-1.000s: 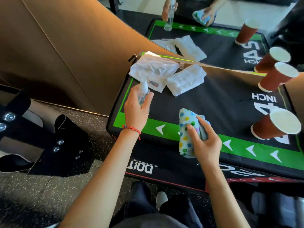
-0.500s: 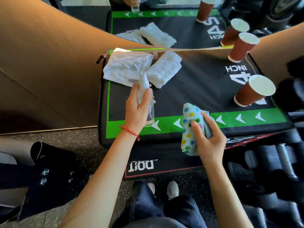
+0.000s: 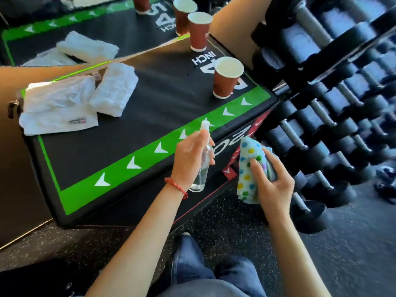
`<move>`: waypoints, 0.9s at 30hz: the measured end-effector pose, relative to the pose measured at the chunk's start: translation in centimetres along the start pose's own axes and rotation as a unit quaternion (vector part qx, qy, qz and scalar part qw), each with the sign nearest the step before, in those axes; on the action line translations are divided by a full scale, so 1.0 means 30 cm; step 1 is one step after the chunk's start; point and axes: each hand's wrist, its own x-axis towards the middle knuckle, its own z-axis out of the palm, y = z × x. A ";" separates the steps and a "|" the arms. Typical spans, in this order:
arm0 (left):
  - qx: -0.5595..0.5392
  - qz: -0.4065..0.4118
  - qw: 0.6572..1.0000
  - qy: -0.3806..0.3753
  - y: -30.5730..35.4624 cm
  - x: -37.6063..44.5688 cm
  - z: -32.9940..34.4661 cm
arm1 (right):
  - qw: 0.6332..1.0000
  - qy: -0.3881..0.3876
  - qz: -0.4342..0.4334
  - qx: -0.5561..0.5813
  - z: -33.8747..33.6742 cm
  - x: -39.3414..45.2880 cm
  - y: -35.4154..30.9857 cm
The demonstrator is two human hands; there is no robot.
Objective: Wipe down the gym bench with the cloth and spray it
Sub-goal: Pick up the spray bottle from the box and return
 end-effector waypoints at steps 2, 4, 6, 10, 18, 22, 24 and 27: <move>-0.018 -0.021 0.998 -0.052 -0.011 -0.024 0.083 | 0.999 0.031 0.015 0.010 -0.084 -0.010 0.031; -0.025 -0.036 0.995 -0.093 -0.015 -0.054 0.156 | 0.998 0.060 0.024 0.017 -0.158 -0.022 0.059; -0.022 -0.056 0.989 -0.132 -0.024 -0.086 0.222 | 0.996 0.082 0.032 0.021 -0.226 -0.038 0.083; 0.008 -0.074 0.978 -0.194 -0.052 -0.198 0.425 | 0.990 0.137 0.035 0.021 -0.436 -0.086 0.151; 0.040 -0.118 0.953 -0.275 -0.134 -0.499 0.852 | 0.972 0.230 0.049 -0.003 -0.905 -0.213 0.341; 0.053 -0.139 0.936 -0.318 -0.197 -0.661 1.064 | 0.960 0.270 0.076 -0.012 -1.159 -0.284 0.415; 0.064 -0.141 0.927 -0.342 -0.223 -0.735 1.161 | 0.950 0.298 0.086 -0.016 -1.275 -0.317 0.449; 0.077 -0.141 0.914 -0.372 -0.246 -0.825 1.287 | 0.936 0.336 0.103 -0.005 -1.415 -0.360 0.501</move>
